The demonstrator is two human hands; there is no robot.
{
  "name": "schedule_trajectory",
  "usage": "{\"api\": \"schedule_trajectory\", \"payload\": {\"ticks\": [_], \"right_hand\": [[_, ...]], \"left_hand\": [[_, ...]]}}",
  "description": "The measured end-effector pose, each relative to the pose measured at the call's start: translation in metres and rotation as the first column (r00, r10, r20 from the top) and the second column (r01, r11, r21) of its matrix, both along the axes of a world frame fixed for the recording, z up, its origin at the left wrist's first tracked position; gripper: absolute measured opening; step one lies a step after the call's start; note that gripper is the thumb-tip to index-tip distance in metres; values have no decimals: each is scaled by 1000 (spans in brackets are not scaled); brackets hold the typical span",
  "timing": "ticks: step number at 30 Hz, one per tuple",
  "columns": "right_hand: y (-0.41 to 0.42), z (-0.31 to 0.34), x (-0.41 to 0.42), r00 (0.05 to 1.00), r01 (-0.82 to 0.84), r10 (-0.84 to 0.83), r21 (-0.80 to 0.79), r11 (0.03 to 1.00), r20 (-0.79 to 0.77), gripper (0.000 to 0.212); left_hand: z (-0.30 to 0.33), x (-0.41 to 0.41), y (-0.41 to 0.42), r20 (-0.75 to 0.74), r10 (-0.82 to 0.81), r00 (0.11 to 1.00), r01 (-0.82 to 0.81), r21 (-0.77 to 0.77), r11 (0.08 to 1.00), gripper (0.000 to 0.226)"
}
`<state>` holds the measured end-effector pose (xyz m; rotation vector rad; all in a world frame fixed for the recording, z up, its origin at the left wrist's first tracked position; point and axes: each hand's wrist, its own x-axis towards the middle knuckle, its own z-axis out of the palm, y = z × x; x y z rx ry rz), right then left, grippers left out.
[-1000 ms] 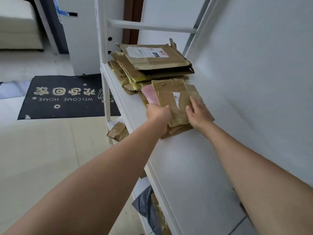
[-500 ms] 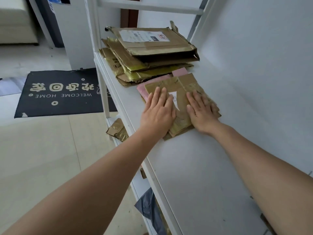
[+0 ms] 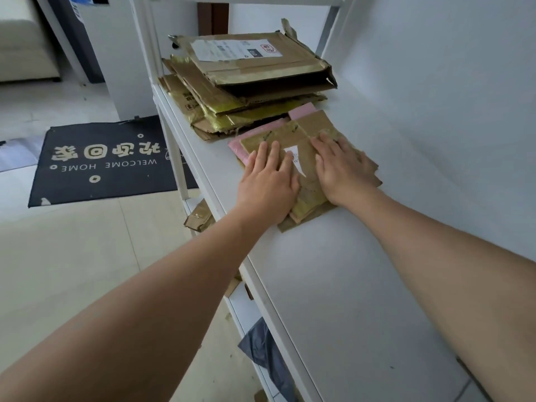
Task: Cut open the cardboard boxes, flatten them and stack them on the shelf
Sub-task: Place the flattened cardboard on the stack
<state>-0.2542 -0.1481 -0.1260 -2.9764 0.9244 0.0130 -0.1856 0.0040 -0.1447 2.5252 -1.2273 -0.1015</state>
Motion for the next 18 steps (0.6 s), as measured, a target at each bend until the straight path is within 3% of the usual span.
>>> {"api": "schedule_trajectory", "payload": {"ticks": [2, 6, 10, 18], "right_hand": [[14, 7, 3, 998, 60, -61, -30, 998, -35, 50], [44, 19, -24, 991, 128, -125, 81, 988, -40, 52], [66, 42, -87, 996, 77, -78, 37, 996, 51, 52], [98, 76, -254, 956, 288, -288, 5, 958, 60, 54]], "left_hand": [[8, -3, -2, 7, 8, 1000, -8, 81, 997, 57], [33, -9, 2, 0, -17, 1000, 17, 194, 981, 53], [60, -35, 14, -60, -184, 981, 190, 112, 975, 53], [98, -115, 36, -117, -346, 931, 357, 85, 930, 53]]}}
